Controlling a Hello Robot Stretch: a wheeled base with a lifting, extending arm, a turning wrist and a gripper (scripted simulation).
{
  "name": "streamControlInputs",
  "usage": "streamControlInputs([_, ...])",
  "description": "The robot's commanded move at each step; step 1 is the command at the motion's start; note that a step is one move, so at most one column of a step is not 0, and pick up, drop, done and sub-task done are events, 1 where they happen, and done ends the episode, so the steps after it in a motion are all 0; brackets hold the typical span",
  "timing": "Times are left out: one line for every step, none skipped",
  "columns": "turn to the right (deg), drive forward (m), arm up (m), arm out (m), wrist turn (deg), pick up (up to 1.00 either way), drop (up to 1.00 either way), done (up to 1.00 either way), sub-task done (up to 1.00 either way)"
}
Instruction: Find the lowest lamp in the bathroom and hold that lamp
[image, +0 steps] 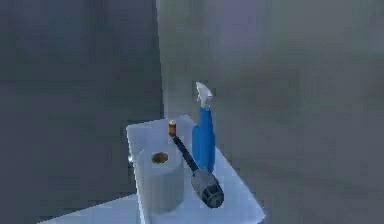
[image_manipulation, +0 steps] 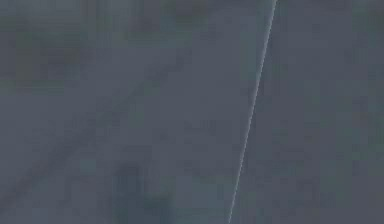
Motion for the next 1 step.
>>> streamControlInputs([-45.0,0.0,0.0,0.0,0.0,0.0,0.0,0.0,0.0])
